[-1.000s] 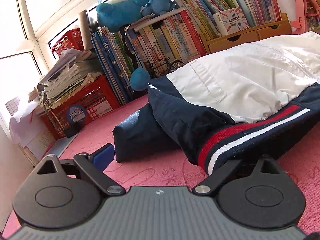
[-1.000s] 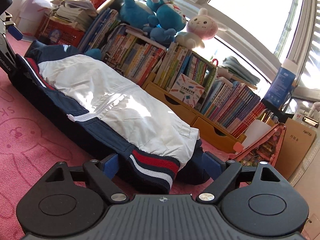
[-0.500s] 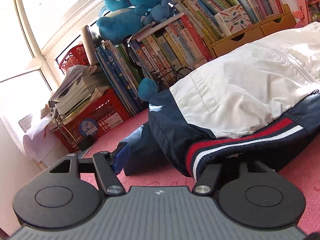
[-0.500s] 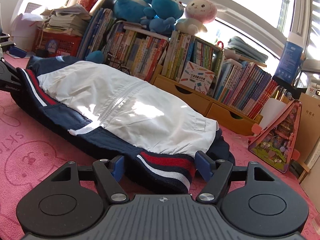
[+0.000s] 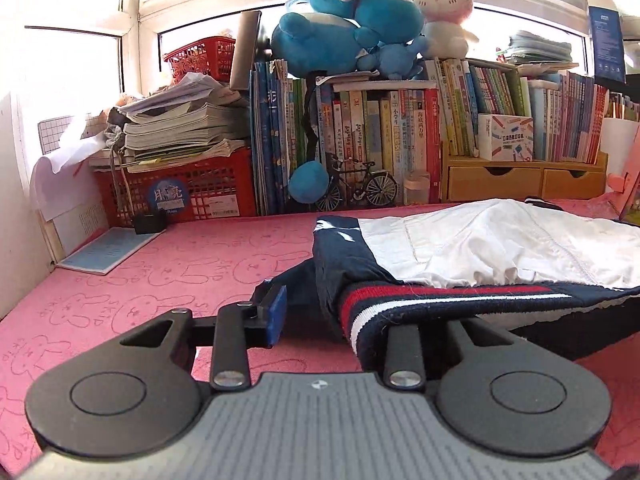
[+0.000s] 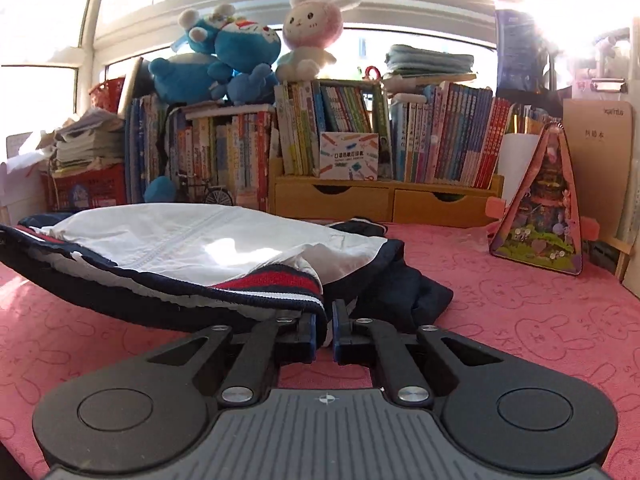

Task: Fold clothes

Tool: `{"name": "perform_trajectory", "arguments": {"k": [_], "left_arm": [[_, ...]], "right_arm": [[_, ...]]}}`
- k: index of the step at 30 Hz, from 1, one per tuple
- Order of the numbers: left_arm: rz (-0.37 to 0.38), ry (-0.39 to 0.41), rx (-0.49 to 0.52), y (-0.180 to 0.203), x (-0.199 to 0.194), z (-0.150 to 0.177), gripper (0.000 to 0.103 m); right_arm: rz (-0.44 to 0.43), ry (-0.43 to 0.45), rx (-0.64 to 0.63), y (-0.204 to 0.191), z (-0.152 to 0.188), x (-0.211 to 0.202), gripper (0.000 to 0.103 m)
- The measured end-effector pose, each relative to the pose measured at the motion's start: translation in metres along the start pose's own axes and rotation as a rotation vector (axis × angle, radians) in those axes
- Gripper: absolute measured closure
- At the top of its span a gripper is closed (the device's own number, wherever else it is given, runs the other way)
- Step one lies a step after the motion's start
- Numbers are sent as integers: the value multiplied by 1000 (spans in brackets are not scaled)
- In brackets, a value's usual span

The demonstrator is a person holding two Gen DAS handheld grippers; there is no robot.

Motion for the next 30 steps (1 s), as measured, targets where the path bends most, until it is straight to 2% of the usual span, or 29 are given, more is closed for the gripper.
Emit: {"name": "perform_trajectory", "arguments": {"k": [3,8,12,15,19,21,23,25,27,28,30], "left_arm": [[109,-36,-17,-3,-24,4,62],[188,-125,58,5,-54,27,59],[186,-211,76,2,-64,52,57],[176,-263,57,-6,-67,63,55],[130,-301,94,-10,-65,76,40],[99,-308,144,-6,-64,81,30],[85,-286,167,-5,-68,80,30],[96,-237,152,-9,-77,71,29],[108,-204,111,-17,-85,60,23],[120,-207,94,-20,-87,58,17],[133,-241,87,-22,-83,63,15]], "right_arm": [[-16,-5,-6,16,-13,-34,94],[-52,-144,19,27,1,-68,93],[-92,-287,11,19,30,-80,93],[-132,-354,-12,10,45,-84,92],[-166,-400,-53,2,58,-86,92],[-171,-408,-72,0,62,-86,92],[-176,-412,-78,0,64,-88,92],[-193,-401,-30,7,55,-95,92],[-227,-398,28,17,45,-99,92],[-234,-395,39,19,41,-101,92],[-260,-421,22,16,44,-101,91]]}}
Point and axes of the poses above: each gripper's, at about its wrist camera, not at the fingertips, and x roughly the way its jaws point, y to its right, z to its underside, the point moved 5 cm from there along x, roughly the way its jaws point, and after that the axes turned 4 degrees about -z, right-handed, at the moved point
